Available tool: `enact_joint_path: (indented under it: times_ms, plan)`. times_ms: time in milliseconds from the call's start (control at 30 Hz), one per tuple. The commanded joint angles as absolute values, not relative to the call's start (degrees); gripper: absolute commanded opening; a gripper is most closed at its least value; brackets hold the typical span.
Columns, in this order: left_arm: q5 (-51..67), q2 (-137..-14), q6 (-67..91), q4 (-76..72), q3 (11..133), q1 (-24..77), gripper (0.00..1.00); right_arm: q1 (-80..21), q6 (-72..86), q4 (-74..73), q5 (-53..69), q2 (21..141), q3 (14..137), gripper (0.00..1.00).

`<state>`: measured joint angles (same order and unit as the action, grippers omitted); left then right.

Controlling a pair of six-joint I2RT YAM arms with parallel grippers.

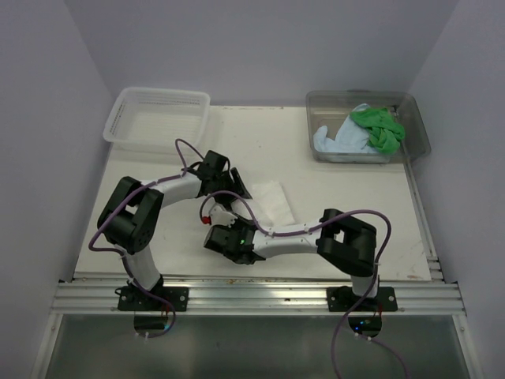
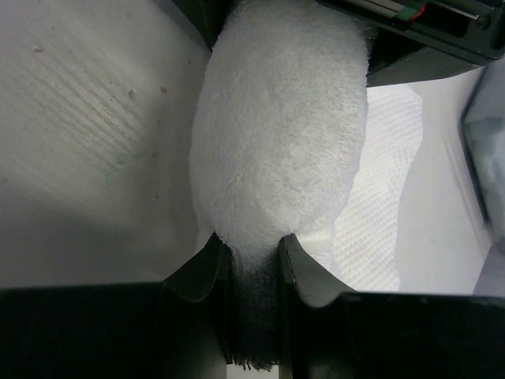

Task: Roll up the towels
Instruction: Roll the towel

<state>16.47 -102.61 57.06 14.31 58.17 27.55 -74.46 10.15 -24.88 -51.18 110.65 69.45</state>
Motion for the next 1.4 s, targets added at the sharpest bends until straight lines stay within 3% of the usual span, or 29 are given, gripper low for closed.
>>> enact_joint_path:
  times_ms: [0,333,633,767,900,1067,1133,1200,1233,1300,1333,1367]
  plan:
    - [13.7,-102.7,56.8,17.9,56.6,28.0,0.72,-71.9,12.8,-20.8,-46.2,106.9,66.9,0.10]
    - [16.0,-100.7,56.6,13.3,54.0,27.3,1.00,-59.4,19.7,-13.6,-16.6,91.8,56.9,0.09]
    - [17.2,-100.1,56.7,11.6,53.9,27.3,1.00,-49.7,30.9,-2.7,6.0,84.3,46.9,0.08]
    - [17.5,-99.5,56.6,11.3,53.9,27.3,0.98,-46.1,36.6,4.0,12.5,82.7,41.9,0.08]
    - [17.7,-99.6,56.5,11.2,54.0,27.4,0.89,-43.5,40.8,8.4,17.0,82.4,38.4,0.08]
    - [18.2,-100.0,56.2,11.2,54.7,27.4,0.92,-41.9,46.7,17.3,23.1,84.2,34.2,0.08]
    - [18.3,-100.1,55.8,11.0,54.9,27.5,0.79,-41.8,48.9,19.6,24.8,85.2,33.5,0.08]
    - [18.2,-100.3,55.6,11.5,55.3,27.6,0.51,-41.9,48.4,19.5,25.7,86.5,33.6,0.16]
    - [18.3,-100.3,55.4,11.8,55.5,27.6,0.44,-41.8,47.1,18.2,24.4,86.4,33.8,0.36]
    - [18.2,-100.4,54.5,12.8,56.0,27.7,0.35,-41.7,42.6,10.4,21.8,83.8,35.7,0.53]
    - [18.2,-100.4,54.0,13.0,56.0,27.6,0.35,-41.8,41.1,7.7,18.5,82.4,36.4,0.71]
    - [18.2,-100.0,53.8,13.1,55.9,27.6,0.35,-41.7,39.8,2.9,17.2,81.2,37.7,0.77]
